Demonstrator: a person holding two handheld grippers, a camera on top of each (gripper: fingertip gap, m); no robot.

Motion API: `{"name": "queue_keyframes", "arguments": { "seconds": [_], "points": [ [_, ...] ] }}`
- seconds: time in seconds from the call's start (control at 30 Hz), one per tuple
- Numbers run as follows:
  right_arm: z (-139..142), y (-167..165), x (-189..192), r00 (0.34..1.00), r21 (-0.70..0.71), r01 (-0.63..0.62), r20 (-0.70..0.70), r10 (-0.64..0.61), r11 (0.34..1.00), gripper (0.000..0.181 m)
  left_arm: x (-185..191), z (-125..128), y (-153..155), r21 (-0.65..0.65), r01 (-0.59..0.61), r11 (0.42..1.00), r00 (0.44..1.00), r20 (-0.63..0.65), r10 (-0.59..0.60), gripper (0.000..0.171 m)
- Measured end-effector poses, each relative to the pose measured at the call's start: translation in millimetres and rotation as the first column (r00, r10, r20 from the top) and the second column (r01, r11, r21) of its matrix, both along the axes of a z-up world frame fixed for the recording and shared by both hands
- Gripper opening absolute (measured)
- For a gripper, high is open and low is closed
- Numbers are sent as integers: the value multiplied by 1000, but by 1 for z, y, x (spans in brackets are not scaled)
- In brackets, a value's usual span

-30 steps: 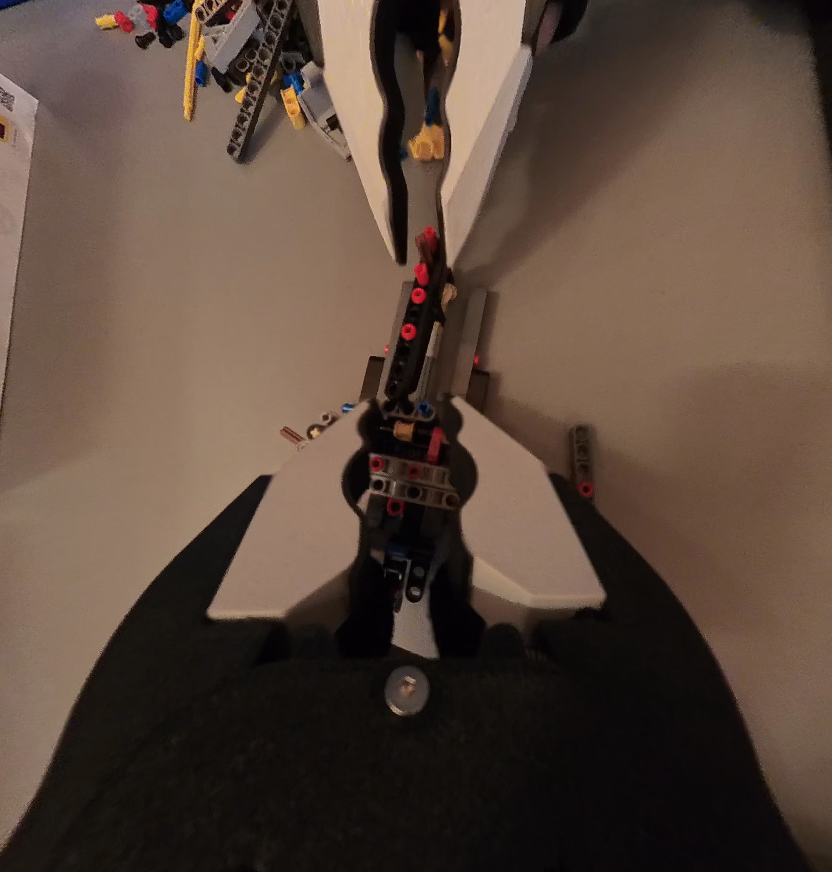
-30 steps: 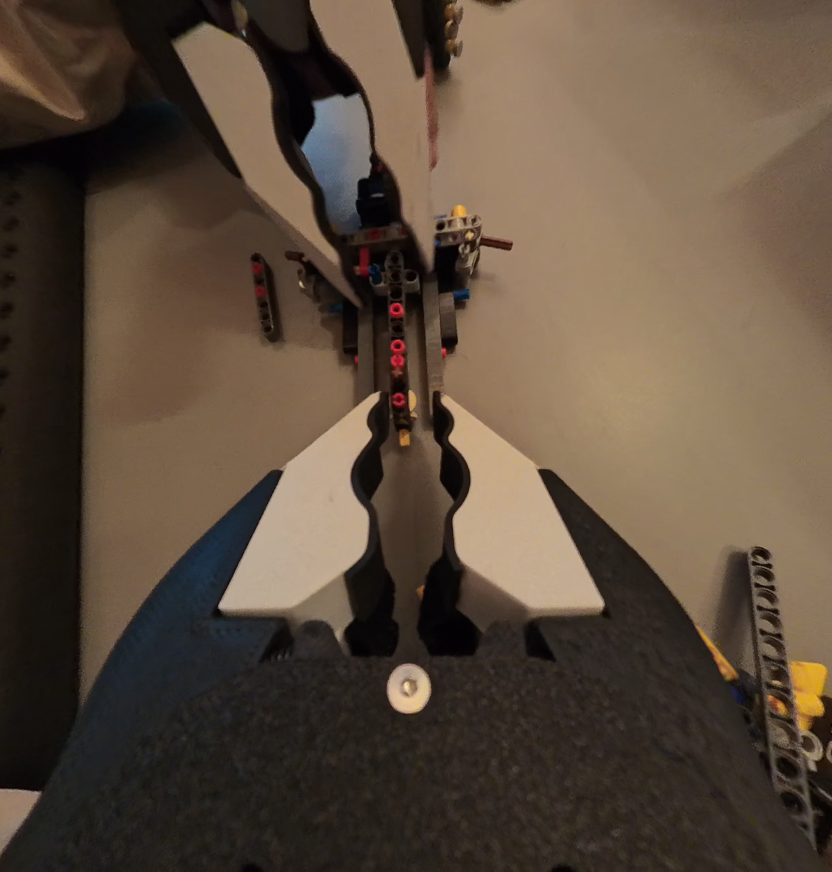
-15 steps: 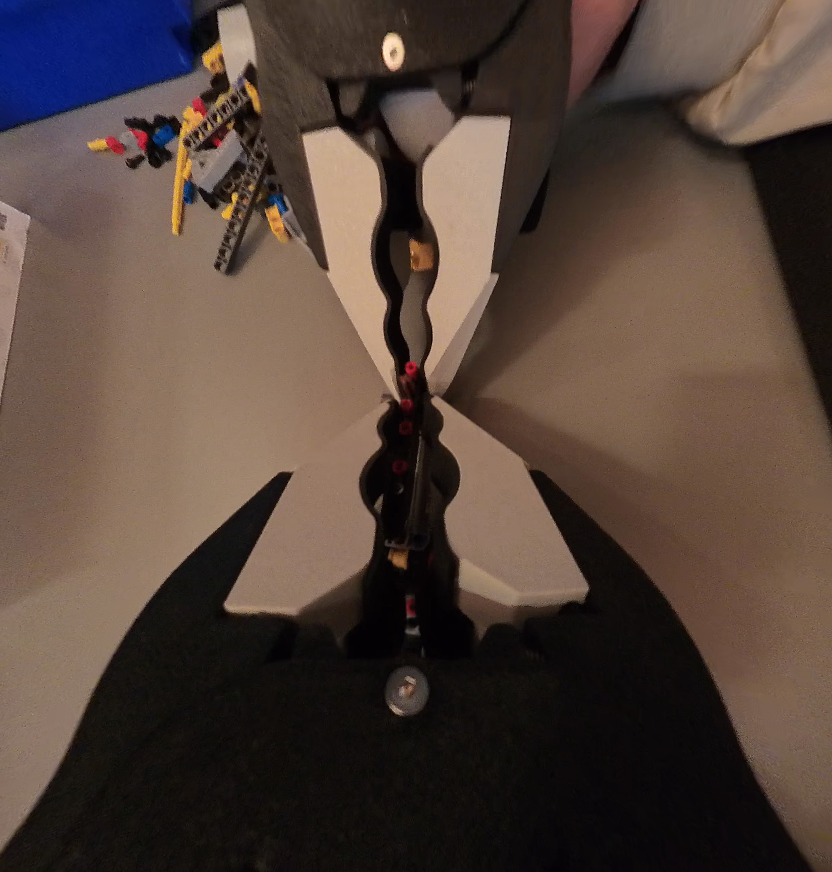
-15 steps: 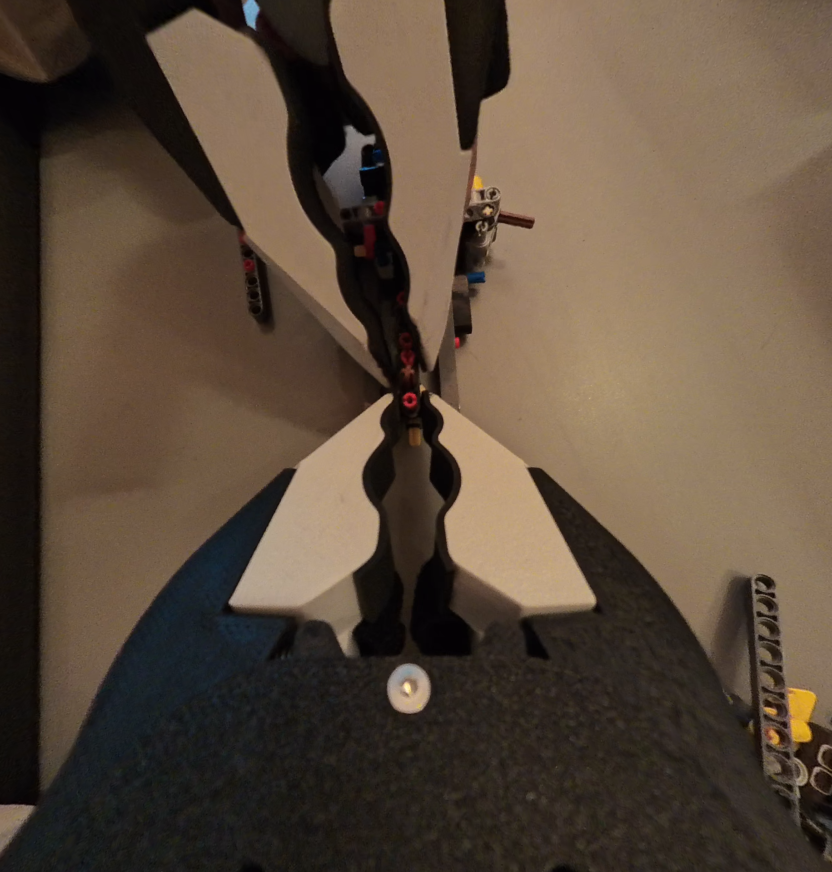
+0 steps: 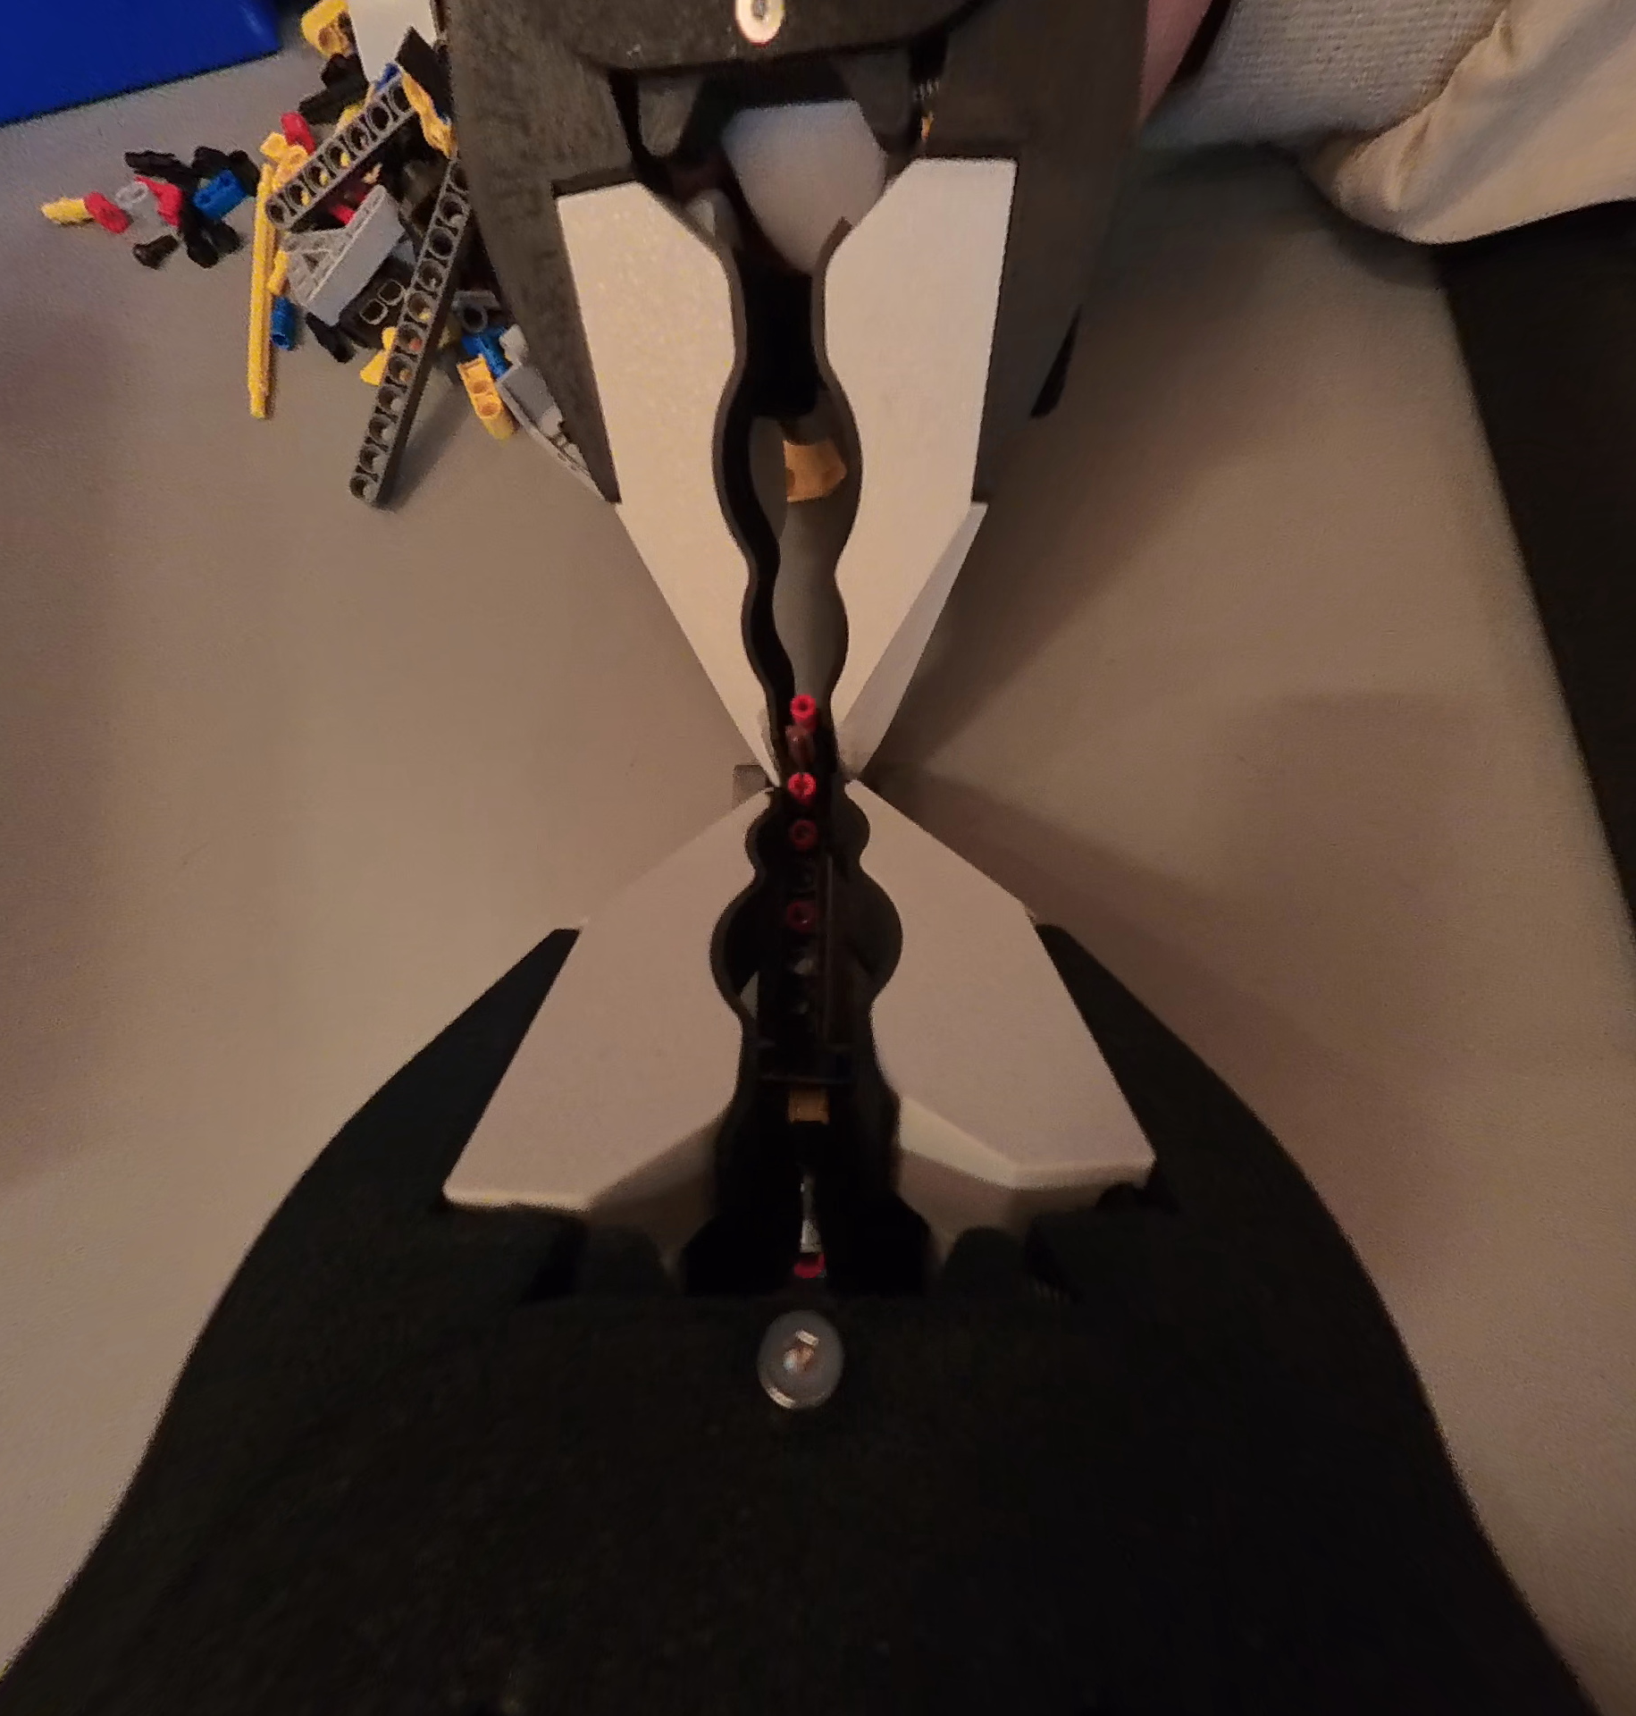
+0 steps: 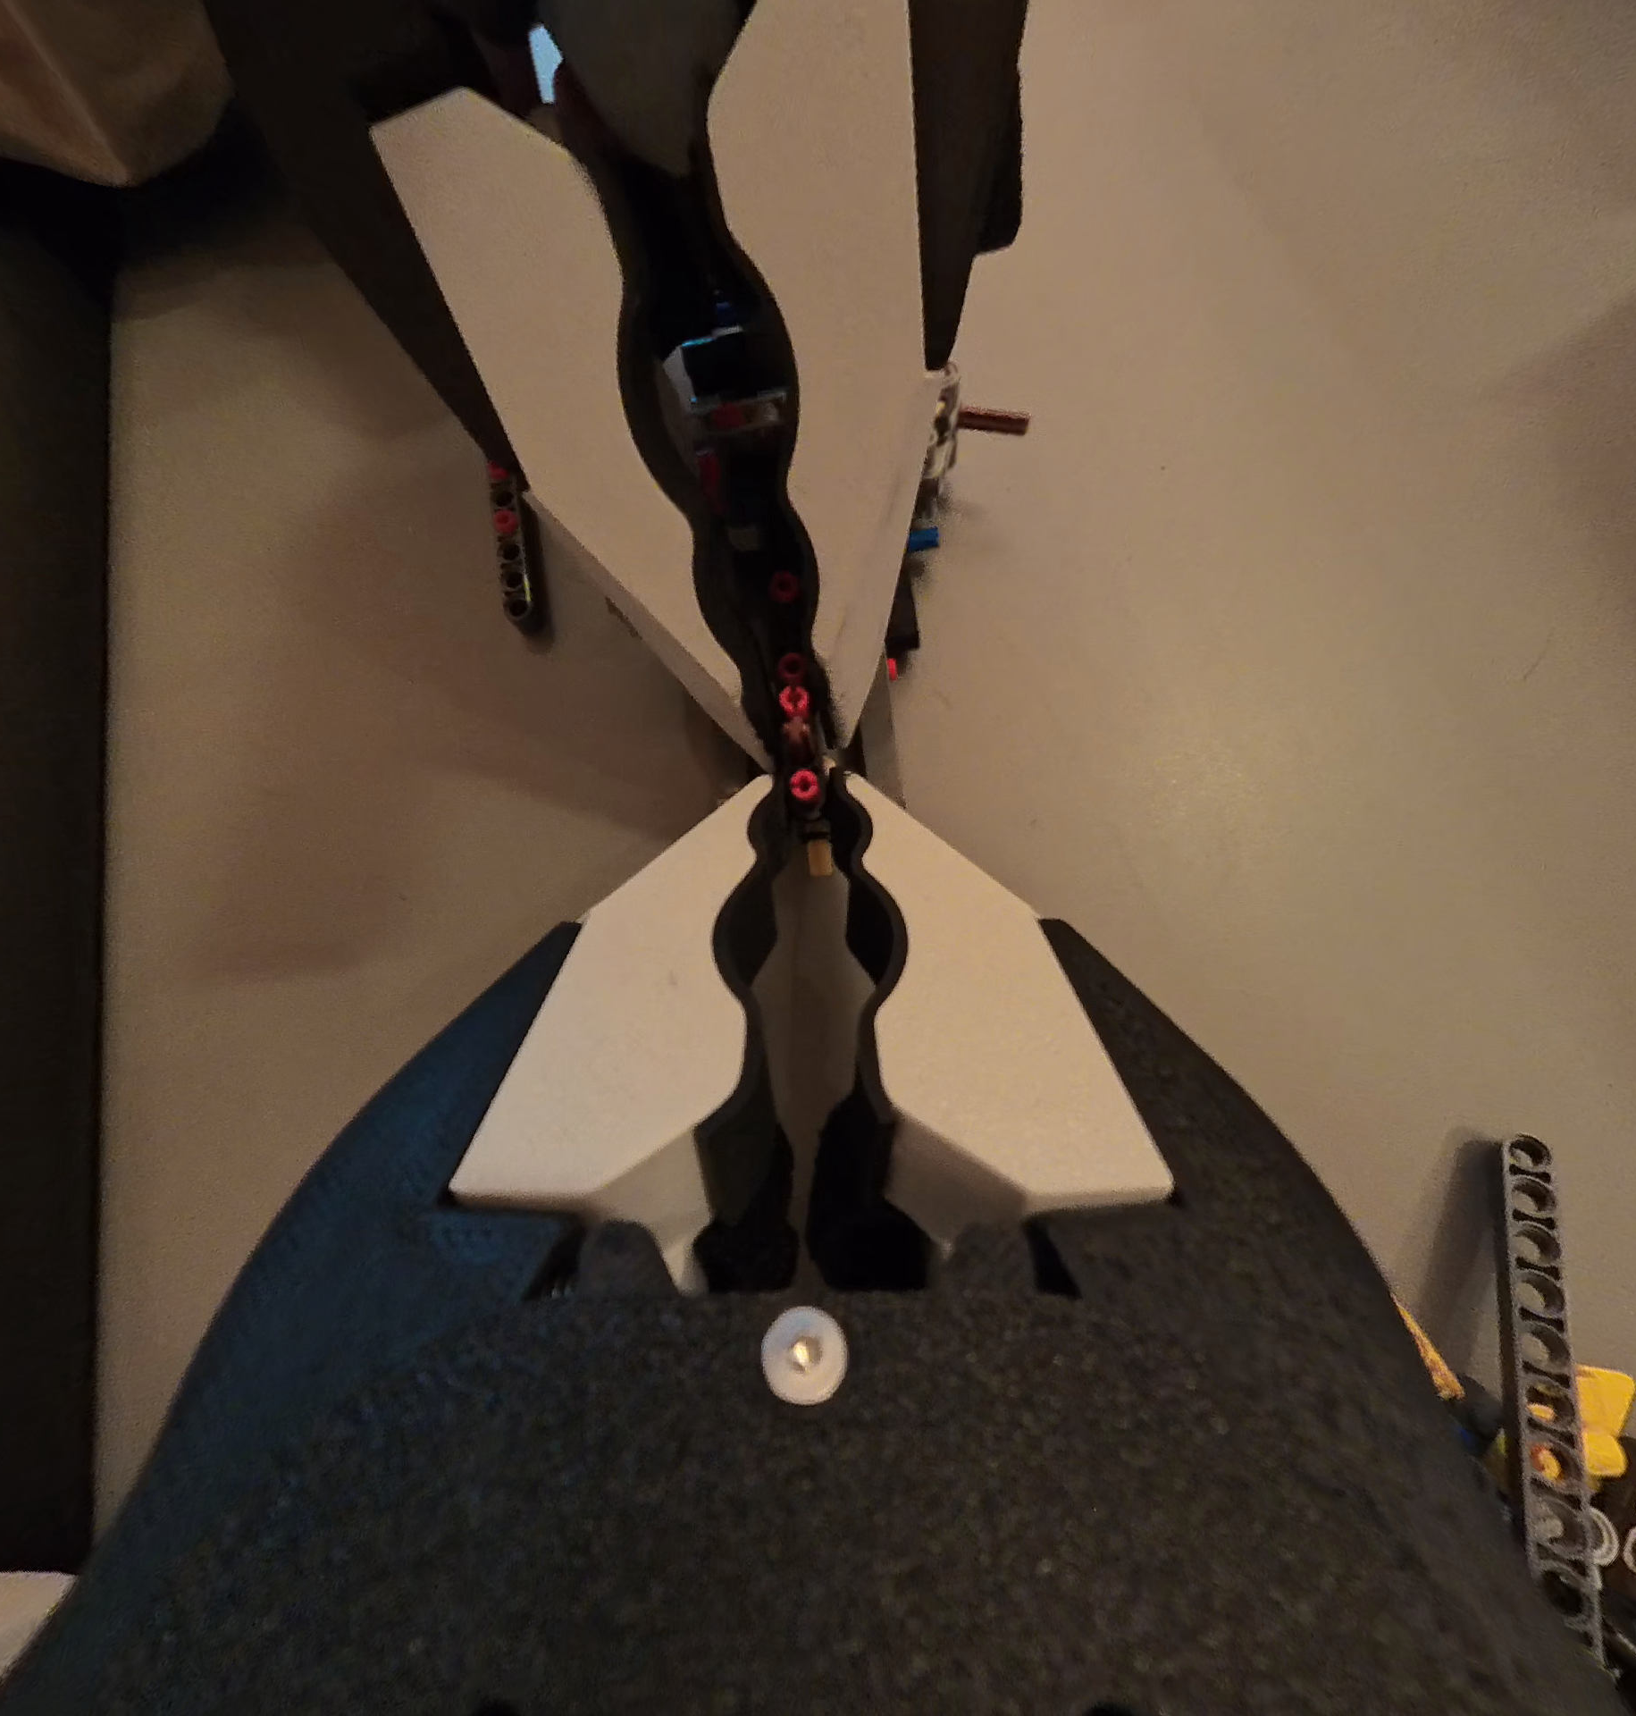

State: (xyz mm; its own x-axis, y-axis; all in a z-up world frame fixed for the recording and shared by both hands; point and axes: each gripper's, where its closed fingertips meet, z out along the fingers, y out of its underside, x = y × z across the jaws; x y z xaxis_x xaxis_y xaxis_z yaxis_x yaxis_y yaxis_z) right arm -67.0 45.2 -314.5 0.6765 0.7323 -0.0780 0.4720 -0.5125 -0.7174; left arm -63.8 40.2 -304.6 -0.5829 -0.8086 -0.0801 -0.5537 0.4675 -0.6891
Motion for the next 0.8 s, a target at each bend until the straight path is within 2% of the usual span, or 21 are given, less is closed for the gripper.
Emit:
{"name": "queue_keyframes", "arguments": {
  "seconds": [0.3, 0.37, 0.5, 0.67, 0.8],
  "points": [
    [2, 2, 2, 1000, 30, -2, 3, 2, 1000, 7, 2, 4, 1, -50, -6, 999, 999, 41, 8, 8],
    [15, 8, 6, 998, 92, 34, -50, -30, 995, 8, 5, 17, 6, -130, -38, 991, 995, 89, 50, 7],
    [49, 13, 4, 964, 148, 75, -265, -33, 986, 9, 4, 50, 10, -323, -42, 946, 979, 175, 103, 7],
    [74, 11, -4, 924, 177, 66, -382, 7, 982, 6, 1, 77, 11, -392, -8, 920, 956, 268, 122, 10],
    [76, 7, -7, 935, 177, 49, -354, 18, 983, 6, 0, 85, 5, -403, 24, 915, 952, 289, 102, 8]
  ]
}}
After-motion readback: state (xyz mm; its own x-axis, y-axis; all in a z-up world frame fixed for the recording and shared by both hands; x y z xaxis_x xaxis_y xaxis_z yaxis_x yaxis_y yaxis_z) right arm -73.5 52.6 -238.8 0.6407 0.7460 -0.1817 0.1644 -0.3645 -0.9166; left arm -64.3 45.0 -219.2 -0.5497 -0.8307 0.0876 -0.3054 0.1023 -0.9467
